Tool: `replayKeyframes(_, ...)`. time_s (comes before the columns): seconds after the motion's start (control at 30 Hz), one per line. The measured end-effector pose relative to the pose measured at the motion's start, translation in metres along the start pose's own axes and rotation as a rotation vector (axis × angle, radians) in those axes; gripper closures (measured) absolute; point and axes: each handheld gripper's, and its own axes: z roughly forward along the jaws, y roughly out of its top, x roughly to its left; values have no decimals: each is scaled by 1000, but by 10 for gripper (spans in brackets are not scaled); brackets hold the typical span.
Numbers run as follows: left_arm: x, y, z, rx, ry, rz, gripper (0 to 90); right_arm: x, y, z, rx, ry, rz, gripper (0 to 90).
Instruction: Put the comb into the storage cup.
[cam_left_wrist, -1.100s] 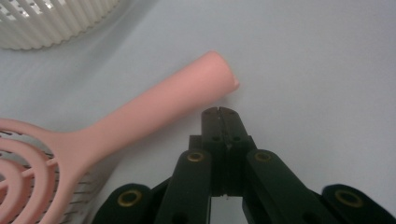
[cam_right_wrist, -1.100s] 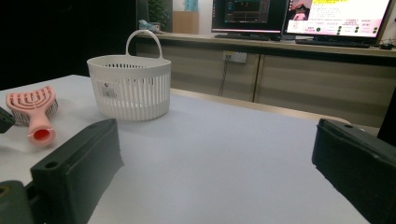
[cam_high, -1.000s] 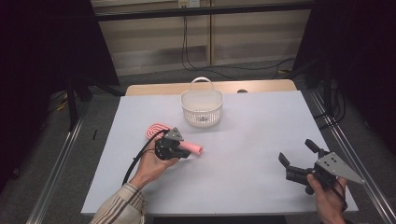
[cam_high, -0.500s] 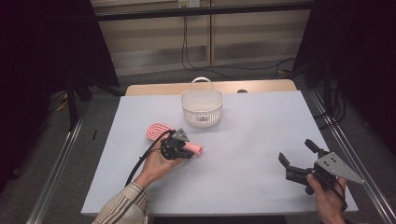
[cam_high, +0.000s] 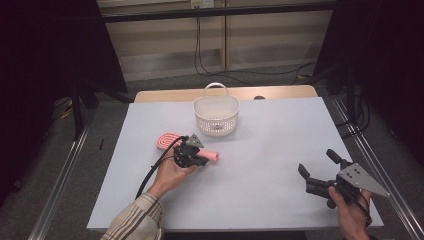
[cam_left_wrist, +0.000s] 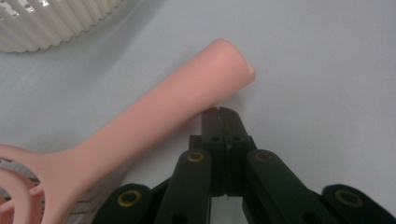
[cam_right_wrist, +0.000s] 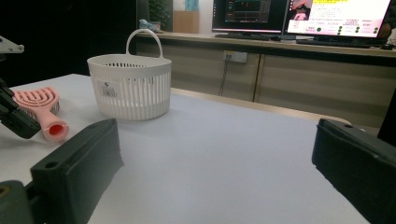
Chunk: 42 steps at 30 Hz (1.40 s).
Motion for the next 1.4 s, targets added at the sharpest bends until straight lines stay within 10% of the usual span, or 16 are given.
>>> replayKeyframes(1.4, 14, 11, 12, -8, 38, -78, 900, 0, 0, 0, -3, 0, 1, 2)
